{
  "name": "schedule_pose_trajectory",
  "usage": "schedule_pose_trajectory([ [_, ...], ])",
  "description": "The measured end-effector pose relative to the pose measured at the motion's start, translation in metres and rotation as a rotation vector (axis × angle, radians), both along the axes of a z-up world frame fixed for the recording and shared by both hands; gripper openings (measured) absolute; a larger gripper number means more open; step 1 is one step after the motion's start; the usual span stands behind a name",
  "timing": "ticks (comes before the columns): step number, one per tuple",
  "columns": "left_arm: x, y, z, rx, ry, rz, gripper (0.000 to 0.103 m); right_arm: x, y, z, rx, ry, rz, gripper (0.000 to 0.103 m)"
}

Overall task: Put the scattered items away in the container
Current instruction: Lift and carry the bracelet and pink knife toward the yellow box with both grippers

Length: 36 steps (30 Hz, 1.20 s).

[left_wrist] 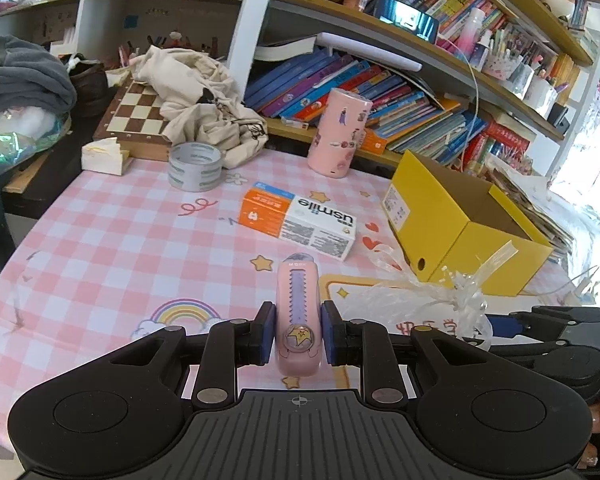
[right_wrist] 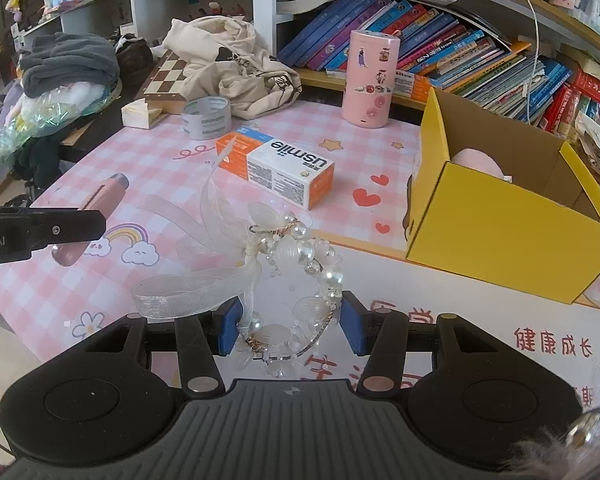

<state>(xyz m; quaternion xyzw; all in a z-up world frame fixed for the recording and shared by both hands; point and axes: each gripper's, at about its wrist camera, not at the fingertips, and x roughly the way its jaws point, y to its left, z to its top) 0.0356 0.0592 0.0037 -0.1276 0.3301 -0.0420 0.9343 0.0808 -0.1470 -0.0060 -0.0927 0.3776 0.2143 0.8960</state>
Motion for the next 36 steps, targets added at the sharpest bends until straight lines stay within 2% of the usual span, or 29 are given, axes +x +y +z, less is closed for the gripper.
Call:
schedule_pose_trajectory([
  [19,0.028,-0.058,0.007,0.018,0.003,-0.112,0.023,0.017,-0.058,0.005,0.038,0.008,-0.082,0.048],
  [36,0.046,-0.092,0.006,0.015,0.011,-0.206,0.023,0.018,-0.092,0.005,0.036,0.012,-0.166,0.048],
])
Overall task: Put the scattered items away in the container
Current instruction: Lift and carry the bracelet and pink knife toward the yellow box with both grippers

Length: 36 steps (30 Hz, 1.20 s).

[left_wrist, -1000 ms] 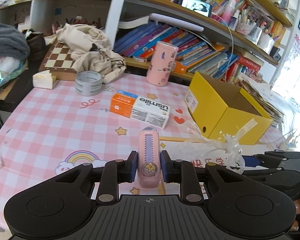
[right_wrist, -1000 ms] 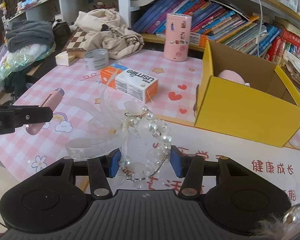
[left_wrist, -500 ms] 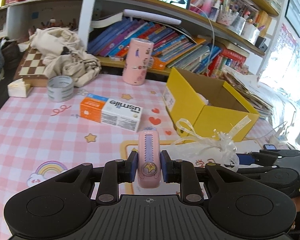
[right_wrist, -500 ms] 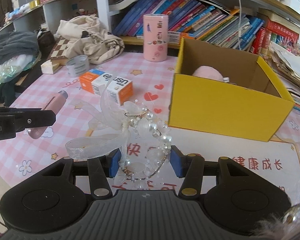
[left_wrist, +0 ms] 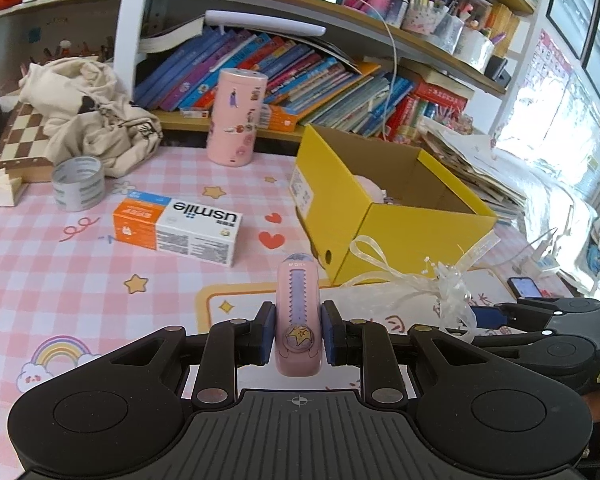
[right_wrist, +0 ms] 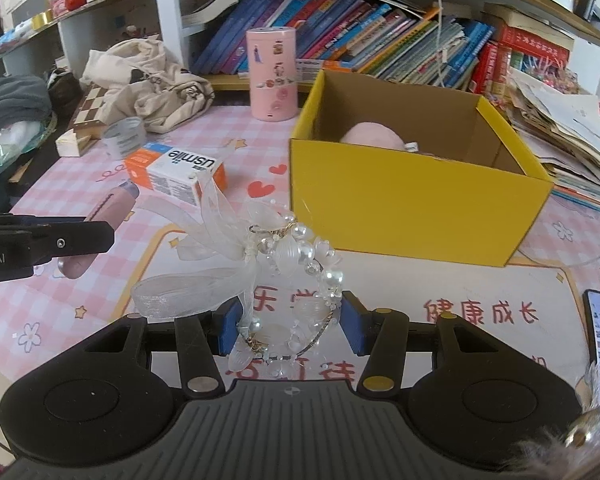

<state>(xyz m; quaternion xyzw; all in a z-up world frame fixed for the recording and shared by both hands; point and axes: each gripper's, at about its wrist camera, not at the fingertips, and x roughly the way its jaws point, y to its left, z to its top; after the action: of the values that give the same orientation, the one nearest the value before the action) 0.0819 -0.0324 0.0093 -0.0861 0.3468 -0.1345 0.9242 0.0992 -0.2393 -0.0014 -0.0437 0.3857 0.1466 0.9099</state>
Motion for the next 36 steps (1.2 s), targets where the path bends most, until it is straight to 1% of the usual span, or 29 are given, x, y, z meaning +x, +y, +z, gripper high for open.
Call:
schedule_pose_trajectory([
  [9,0.011,-0.019,-0.002,-0.001,0.002,-0.059,0.023,0.002,-0.02,-0.002,-0.003,0.006,-0.062,0.048],
  [15,0.019,-0.029,-0.003,-0.003,0.007,-0.077,0.023,0.007,-0.035,-0.002,0.002,0.011,-0.095,0.048],
  [26,0.033,-0.051,-0.005,0.0,0.021,-0.123,0.023,0.021,-0.055,-0.005,0.006,0.039,-0.122,0.048],
  [36,0.046,-0.082,-0.003,0.0,0.013,-0.198,0.023,0.025,-0.077,-0.003,-0.011,0.026,-0.141,0.048],
])
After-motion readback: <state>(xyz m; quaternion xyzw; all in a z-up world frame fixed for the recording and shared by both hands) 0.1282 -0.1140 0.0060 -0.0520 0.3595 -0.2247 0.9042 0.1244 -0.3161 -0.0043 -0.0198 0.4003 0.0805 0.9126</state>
